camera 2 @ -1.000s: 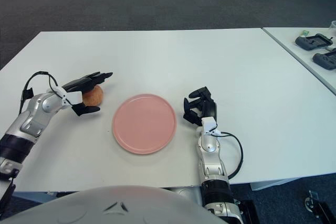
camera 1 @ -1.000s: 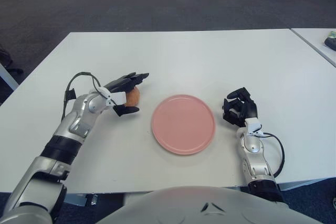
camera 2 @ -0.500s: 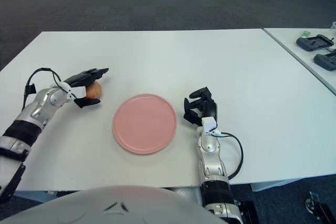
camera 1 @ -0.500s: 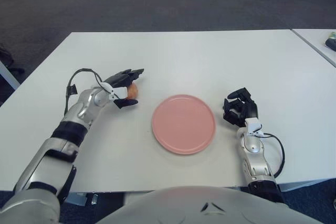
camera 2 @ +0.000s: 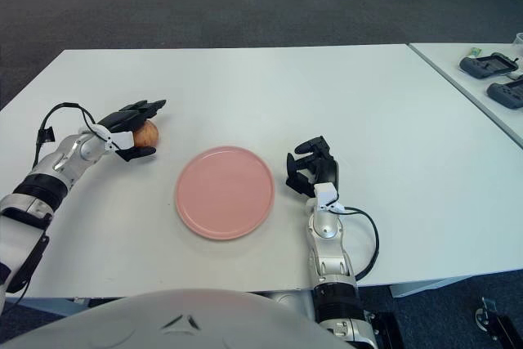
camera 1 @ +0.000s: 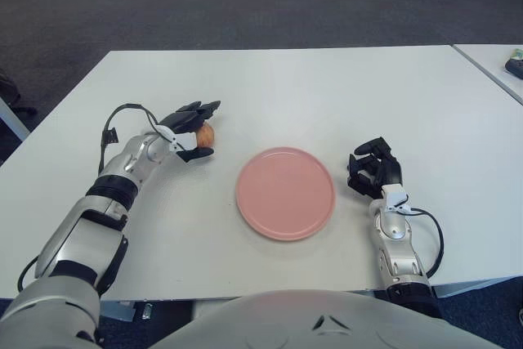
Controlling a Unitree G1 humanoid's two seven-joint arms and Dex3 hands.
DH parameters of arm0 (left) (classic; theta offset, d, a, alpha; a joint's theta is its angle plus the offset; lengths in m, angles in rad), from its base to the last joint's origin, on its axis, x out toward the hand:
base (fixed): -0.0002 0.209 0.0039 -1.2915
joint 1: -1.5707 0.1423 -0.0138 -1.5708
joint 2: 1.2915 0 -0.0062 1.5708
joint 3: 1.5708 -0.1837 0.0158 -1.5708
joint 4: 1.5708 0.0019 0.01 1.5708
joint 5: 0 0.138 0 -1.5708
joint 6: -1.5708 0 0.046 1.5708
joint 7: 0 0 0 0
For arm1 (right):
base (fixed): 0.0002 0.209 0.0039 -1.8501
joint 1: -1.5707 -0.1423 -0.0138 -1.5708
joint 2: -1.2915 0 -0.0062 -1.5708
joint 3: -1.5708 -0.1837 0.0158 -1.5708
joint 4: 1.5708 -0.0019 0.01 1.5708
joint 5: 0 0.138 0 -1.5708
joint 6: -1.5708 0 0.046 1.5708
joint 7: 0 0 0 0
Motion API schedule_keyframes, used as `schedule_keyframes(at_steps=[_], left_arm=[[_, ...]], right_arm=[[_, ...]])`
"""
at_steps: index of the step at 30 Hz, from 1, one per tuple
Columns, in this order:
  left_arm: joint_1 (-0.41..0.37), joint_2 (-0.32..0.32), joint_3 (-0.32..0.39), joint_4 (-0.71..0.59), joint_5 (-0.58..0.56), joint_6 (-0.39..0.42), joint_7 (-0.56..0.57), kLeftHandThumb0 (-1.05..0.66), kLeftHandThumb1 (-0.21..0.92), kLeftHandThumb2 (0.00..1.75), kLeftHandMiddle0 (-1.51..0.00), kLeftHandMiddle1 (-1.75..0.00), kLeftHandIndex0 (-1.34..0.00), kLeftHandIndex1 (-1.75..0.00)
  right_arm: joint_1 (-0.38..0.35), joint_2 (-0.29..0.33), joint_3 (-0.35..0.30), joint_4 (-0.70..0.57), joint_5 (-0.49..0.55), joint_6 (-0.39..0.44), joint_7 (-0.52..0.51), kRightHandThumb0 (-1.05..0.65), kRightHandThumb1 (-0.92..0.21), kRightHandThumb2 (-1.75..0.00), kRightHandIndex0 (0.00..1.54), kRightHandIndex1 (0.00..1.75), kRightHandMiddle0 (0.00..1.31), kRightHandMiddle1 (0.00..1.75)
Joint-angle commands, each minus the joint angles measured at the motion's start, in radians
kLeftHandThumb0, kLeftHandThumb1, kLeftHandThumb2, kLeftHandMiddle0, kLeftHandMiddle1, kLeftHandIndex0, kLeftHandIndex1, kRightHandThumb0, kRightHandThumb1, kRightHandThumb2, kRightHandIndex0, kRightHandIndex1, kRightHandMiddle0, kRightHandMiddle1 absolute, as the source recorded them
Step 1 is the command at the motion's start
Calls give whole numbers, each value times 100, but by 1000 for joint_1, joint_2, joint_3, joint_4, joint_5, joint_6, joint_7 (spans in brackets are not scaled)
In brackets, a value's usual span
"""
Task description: Put the apple into the plate.
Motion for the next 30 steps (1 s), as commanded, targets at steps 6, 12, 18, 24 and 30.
schedule_keyframes(at_steps=[6, 12, 18, 24, 30], left_arm=[[0, -17, -69, 123, 54, 12, 16, -88, 36, 96, 0, -26, 0, -39], [-13, 10, -98, 80, 63, 21, -45, -83, 32, 99, 0, -42, 0, -53], [-29, 36, -156, 52, 119, 29, -89, -82, 34, 99, 0, -48, 0, -63], [-37, 48, -192, 45, 145, 40, -120, -82, 36, 98, 0, -57, 0, -75], [-43, 62, -221, 40, 157, 15, -129, -82, 37, 98, 0, -94, 0, -103]], right_arm=[[14, -6, -12, -15, -1, 15, -2, -40, -58, -100, 67, 144, 41, 175], [19, -6, -12, -25, 0, 28, 1, -40, -57, -100, 66, 148, 41, 175], [21, -1, -16, -35, 2, 46, -5, -40, -57, -101, 65, 149, 41, 175], [22, -4, -19, -43, 9, 60, 2, -40, -57, -101, 64, 149, 41, 175], [21, -6, -22, -36, 13, 47, 3, -40, -57, -100, 63, 149, 41, 175]])
